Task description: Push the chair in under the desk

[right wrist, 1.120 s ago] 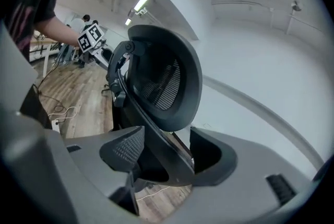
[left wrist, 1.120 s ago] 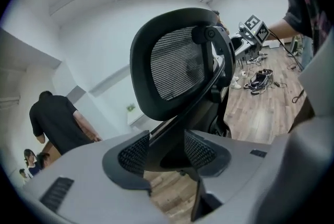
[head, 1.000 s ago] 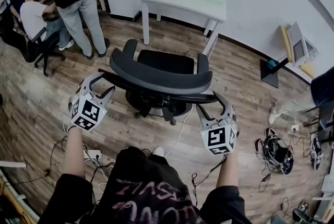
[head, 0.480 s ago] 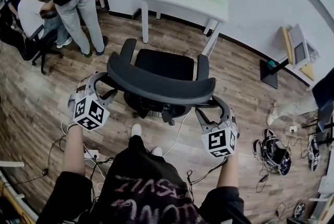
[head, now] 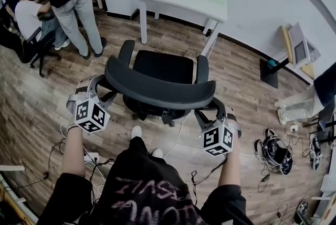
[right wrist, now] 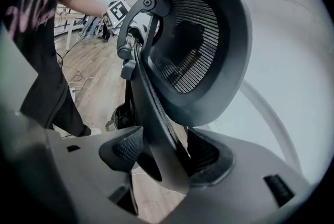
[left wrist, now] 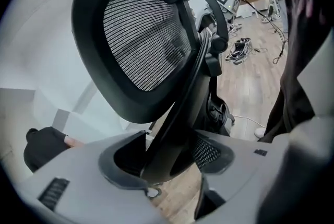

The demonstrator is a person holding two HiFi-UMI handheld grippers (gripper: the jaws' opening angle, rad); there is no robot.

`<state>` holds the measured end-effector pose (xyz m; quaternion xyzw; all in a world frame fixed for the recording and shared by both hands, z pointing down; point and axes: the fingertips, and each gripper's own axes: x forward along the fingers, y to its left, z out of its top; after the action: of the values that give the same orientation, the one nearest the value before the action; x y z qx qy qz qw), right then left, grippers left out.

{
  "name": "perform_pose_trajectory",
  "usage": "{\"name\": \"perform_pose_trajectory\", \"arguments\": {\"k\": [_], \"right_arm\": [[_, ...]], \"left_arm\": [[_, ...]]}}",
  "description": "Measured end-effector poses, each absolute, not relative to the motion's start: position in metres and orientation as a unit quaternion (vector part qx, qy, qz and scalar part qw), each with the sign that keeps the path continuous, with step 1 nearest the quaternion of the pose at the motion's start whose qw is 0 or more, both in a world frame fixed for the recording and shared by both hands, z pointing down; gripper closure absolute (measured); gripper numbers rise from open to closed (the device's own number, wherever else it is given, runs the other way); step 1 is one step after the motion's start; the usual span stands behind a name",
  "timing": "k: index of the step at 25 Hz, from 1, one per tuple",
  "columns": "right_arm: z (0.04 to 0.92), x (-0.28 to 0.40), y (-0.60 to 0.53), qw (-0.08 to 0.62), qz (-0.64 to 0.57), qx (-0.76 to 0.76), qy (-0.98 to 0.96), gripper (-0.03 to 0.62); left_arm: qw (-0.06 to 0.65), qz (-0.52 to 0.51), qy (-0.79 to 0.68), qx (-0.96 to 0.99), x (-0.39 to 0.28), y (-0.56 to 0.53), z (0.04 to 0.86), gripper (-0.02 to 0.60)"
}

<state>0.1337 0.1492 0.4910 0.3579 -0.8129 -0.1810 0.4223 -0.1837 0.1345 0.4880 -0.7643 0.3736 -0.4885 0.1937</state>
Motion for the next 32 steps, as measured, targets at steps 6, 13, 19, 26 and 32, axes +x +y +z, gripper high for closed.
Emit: {"name": "perform_pose_trajectory", "arguments": {"k": [6,13,19,26,32], "right_arm": [[0.493,0.134,0.146,0.447,-0.173,0.34,-0.809,0.327],[0.497,0.135,0.146,0.454,-0.166,0.34,-0.807,0.327],[0.496,0.134,0.137,0.453,-0.166,0.345,-0.805,0.326],[0.497,0.123,0.112,0.457,-0.161,0.348,-0.803,0.327],[0.496,0.116,0.082,0.458,-0.157,0.35,-0.802,0.326]], "left_arm": [[0.202,-0.498,0.362,-0.762,-0.182,0.132,0.488,0.314],[0.208,-0.497,0.354,-0.765,-0.18,0.131,0.492,0.319],[0.212,-0.497,0.355,-0.763,-0.181,0.121,0.491,0.319],[0.214,-0.497,0.351,-0.765,-0.192,0.091,0.491,0.319],[0.217,-0.493,0.344,-0.769,-0.199,0.057,0.491,0.319]]}}
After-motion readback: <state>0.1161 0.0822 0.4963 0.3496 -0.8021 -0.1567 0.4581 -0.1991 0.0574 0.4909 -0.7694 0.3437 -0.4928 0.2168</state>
